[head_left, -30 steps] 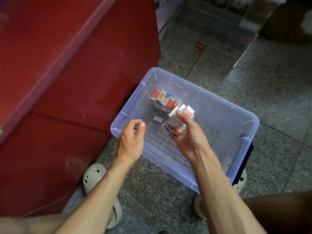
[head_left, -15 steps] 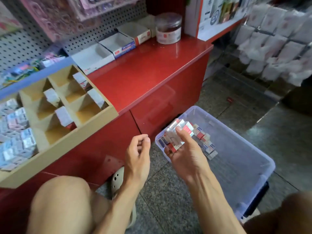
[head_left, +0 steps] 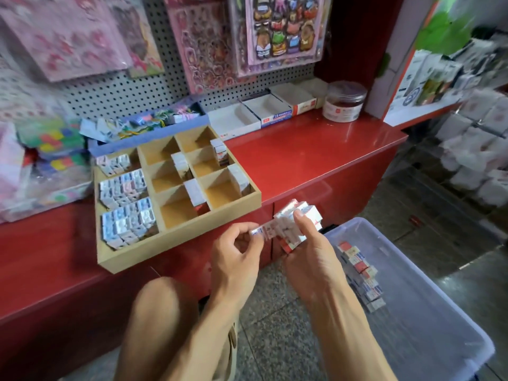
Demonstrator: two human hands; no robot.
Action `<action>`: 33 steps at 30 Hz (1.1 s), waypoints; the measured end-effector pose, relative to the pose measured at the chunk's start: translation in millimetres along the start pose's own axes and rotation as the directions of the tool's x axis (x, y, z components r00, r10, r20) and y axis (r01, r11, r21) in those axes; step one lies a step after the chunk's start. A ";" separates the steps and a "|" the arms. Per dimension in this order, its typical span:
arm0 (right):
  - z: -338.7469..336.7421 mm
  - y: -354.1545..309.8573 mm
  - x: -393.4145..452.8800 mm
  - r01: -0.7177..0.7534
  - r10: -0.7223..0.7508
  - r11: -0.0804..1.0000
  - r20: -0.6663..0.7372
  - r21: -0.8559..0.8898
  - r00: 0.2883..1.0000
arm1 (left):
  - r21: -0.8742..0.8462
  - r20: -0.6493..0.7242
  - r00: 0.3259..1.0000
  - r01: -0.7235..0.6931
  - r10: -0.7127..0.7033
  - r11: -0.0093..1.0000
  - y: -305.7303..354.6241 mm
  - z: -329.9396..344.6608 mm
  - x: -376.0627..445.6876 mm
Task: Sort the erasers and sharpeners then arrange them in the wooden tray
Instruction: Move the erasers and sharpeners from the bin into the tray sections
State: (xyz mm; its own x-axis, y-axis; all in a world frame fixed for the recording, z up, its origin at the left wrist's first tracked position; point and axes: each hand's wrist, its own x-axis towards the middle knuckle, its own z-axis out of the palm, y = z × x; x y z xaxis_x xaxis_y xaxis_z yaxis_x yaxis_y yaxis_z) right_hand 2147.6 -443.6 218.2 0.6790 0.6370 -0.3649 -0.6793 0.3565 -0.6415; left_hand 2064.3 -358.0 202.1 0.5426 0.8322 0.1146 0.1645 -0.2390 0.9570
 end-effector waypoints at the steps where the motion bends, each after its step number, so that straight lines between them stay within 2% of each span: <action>1: 5.0 -3.1 2.7 0.003 -0.003 1.000 0.005 0.004 1.000 | -0.027 -0.016 1.000 0.010 -0.011 1.000 2.6 -3.0 3.2; 8: 41.1 -14.1 28.7 0.006 -0.004 0.998 0.039 -0.058 0.999 | -0.155 -0.083 0.994 0.053 -0.066 0.987 22.7 -27.5 37.9; 11: 57.1 -15.4 42.9 0.001 0.003 0.999 0.069 -0.055 0.998 | -0.100 -0.110 0.994 0.010 -0.021 0.995 26.8 -48.6 67.1; 15: 71.7 -14.1 61.3 0.008 0.002 0.995 0.105 -0.095 0.994 | 0.064 -0.161 0.986 -0.039 0.049 0.997 23.7 -76.7 119.1; 18: 76.6 -16.8 72.2 0.019 -0.007 0.994 0.111 -0.108 0.994 | 0.216 -0.032 0.997 -0.059 0.067 0.975 26.4 -85.1 155.1; 20: 76.3 -20.2 79.3 0.029 -0.017 0.992 0.105 -0.119 0.994 | 0.321 0.078 0.991 -0.128 0.109 0.938 32.2 -78.7 176.9; 23: 73.6 -25.8 87.6 0.036 -0.020 0.988 0.105 -0.152 0.994 | 0.465 0.162 0.974 -0.216 0.157 0.859 37.4 -56.9 204.2; 26: 71.1 -30.7 92.8 0.031 -0.010 0.981 0.111 -0.192 0.994 | 0.580 0.206 0.967 -0.245 0.151 0.777 31.8 -35.8 225.9; 33: 61.3 -36.0 108.2 0.036 0.005 0.970 0.168 -0.241 0.986 | 0.643 0.250 0.949 -0.312 0.194 0.699 12.4 -13.8 245.7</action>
State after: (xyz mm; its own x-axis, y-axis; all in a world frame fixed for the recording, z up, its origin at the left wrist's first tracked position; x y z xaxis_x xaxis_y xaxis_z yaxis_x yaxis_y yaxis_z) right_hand 2228.5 -345.6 243.2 0.6191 0.7445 -0.2501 -0.5675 0.2040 -0.7977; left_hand 2188.3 -149.7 245.8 0.7524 0.6181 0.2276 0.4753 -0.7487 0.4620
